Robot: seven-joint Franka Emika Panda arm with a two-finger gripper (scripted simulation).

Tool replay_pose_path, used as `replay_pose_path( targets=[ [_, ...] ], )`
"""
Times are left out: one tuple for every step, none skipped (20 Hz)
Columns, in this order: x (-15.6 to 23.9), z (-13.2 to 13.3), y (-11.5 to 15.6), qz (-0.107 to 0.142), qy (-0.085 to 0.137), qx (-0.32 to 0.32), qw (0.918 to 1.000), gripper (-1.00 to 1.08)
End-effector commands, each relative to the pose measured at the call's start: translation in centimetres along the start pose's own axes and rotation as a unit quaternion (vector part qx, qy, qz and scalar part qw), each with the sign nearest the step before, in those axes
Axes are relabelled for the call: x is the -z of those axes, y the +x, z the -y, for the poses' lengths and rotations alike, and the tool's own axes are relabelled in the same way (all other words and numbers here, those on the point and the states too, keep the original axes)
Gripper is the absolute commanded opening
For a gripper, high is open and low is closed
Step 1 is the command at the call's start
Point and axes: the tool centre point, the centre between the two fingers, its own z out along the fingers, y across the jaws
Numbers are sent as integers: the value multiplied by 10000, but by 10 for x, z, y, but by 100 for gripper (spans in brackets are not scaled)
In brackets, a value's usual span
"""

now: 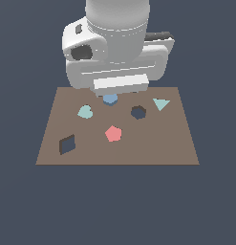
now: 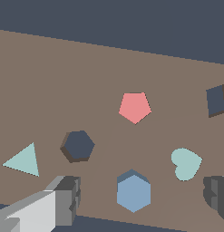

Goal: Insert a designated object into the corresponding slot on a board.

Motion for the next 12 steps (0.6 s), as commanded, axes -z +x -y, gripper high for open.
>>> replay_pose_path(
  targets=[
    [-6,2,-4,1,2,288,9996,100],
    [-9,2,-6,1,3,418,9991,100],
    [-11,3,-9,1,4,554,9985,100],
    [-14,3,-11,1,6,697,9976,100],
    [-17,4,-13,1,7,846,9964,100],
    [-20,4,-16,1,8,1001,9950,100],
    [-24,5,-18,0,9,1163,9932,100],
    [-27,5,-21,0,11,1331,9911,100],
    [-31,5,-24,0,12,1505,9886,100],
    [-34,5,-27,0,14,1685,9857,100],
    [-38,5,-30,0,15,1869,9824,100],
    [-42,5,-33,0,17,2054,9787,100]
  ],
)
